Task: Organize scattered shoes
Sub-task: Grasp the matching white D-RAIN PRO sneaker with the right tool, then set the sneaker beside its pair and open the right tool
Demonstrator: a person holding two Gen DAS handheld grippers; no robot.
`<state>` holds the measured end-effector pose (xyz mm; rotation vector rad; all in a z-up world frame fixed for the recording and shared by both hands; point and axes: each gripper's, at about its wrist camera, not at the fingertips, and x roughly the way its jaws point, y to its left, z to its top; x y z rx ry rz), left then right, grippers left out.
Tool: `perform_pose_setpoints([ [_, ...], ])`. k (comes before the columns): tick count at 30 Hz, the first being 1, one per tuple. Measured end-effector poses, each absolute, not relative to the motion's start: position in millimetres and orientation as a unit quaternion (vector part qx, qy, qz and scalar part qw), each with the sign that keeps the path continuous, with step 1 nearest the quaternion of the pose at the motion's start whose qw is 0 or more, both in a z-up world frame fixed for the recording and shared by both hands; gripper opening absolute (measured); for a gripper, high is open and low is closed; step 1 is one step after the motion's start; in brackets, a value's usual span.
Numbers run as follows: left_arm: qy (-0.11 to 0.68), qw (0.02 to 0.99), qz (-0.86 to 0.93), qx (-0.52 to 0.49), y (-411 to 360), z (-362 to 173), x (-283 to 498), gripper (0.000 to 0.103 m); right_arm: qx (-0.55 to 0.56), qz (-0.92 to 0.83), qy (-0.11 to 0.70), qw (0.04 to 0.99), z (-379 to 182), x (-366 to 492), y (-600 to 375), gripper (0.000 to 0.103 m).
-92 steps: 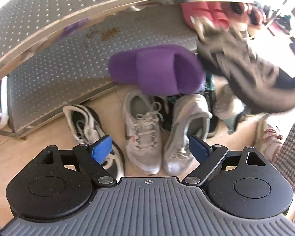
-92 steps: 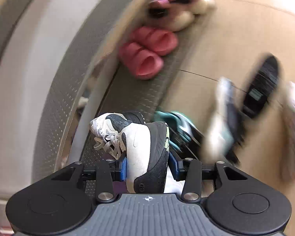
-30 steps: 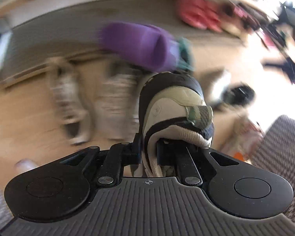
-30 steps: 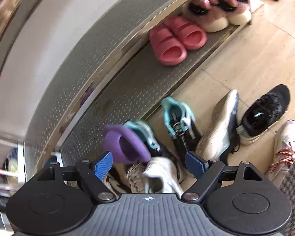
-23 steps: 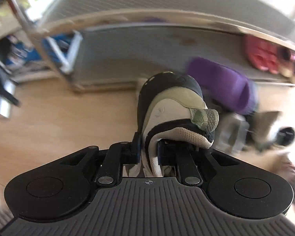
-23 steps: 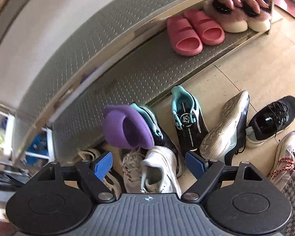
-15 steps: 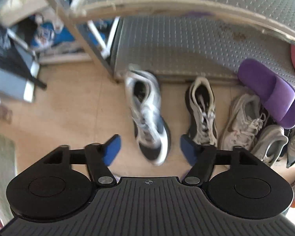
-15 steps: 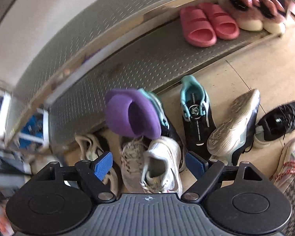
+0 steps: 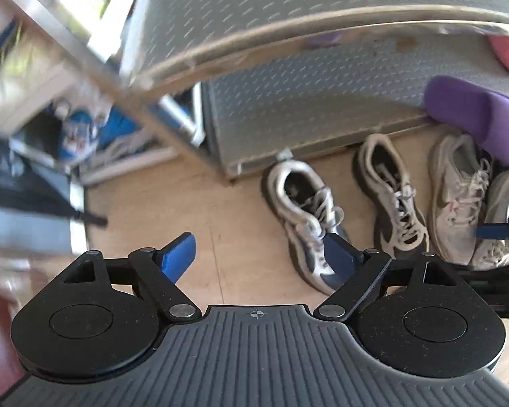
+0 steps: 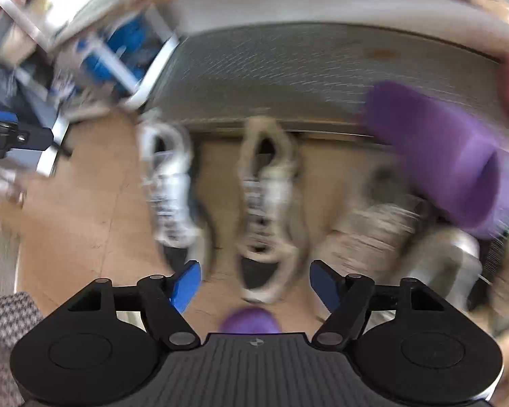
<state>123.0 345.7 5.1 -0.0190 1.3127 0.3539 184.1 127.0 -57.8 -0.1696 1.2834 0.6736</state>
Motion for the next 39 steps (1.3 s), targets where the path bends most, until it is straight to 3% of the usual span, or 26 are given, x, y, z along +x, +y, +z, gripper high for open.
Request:
perform_pose_setpoints([
  [5,0.589,0.784,0.183,-0.072,374,15,115,0.089,-0.086,0.346,0.602,0.714,-106,194,200,0.075],
  [9,0.567,0.791,0.2,-0.116,387,27,114,0.089,-0.119,0.353,0.575,0.728,-128,192,240,0.088],
  [13,0.546,0.803,0.2,-0.128,388,40,118,0.09,-0.124,0.331,0.575,0.738,-155,199,275,0.091],
  [18,0.551,0.801,0.196,-0.131,383,38,121,0.09,-0.216,0.288,0.596,0.718,-195,187,320,0.089],
  [21,0.557,0.797,0.193,-0.13,381,35,122,0.09,-0.172,0.253,0.63,0.714,-201,181,319,0.08],
  [25,0.553,0.8,0.192,-0.132,377,36,124,0.09,-0.089,0.225,0.688,0.684,-214,176,304,0.078],
  [30,0.556,0.8,0.185,-0.125,371,36,124,0.09,-0.068,0.19,0.66,0.724,-210,182,304,0.075],
  [34,0.557,0.799,0.188,-0.127,372,36,124,0.09,0.042,0.078,0.676,0.731,-213,216,264,0.074],
  [39,0.554,0.802,0.188,-0.125,370,38,127,0.09,-0.005,0.15,0.66,0.736,-214,222,267,0.077],
])
